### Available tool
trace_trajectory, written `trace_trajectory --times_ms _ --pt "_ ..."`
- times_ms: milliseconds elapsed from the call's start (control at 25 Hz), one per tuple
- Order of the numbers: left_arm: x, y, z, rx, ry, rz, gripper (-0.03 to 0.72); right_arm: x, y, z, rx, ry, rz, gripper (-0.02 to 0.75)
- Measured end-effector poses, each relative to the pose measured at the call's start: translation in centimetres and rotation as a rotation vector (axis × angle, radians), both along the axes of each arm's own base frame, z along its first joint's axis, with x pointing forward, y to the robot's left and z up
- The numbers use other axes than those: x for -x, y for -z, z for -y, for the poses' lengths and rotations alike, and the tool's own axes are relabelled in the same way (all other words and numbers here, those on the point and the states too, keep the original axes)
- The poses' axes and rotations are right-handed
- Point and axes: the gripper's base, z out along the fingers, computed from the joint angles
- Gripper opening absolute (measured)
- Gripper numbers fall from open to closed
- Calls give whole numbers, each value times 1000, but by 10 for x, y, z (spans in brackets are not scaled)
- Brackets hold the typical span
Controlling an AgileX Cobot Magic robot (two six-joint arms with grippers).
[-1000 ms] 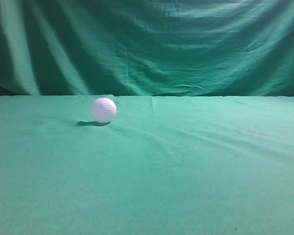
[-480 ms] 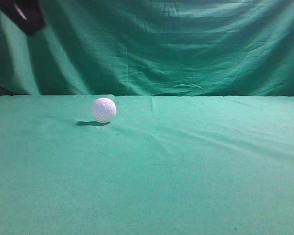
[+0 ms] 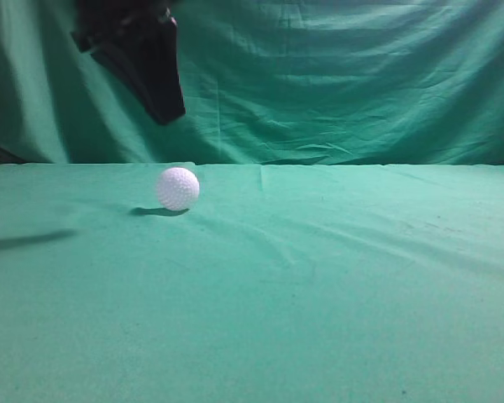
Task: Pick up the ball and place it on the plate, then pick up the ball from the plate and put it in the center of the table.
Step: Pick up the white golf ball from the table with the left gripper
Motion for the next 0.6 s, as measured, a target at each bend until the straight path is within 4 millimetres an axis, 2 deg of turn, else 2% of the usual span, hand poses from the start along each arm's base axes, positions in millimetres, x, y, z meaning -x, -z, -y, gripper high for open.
trace_trajectory --times_ms 80,200,360,440,520,600 --pt "-13 6 3 -49 22 23 0 0 0 0 0 0 0 47" --pt "-24 18 6 -63 -11 2 136 0 0 0 0 0 0 47" --pt "-30 33 9 -55 -81 -47 421 0 0 0 0 0 0 47" --pt "-32 37 10 -47 -108 -50 592 0 0 0 0 0 0 47" --pt "-33 39 10 -43 -119 -48 651 0 0 0 0 0 0 47" --pt "-35 42 11 -39 -128 -45 644 0 0 0 0 0 0 47"
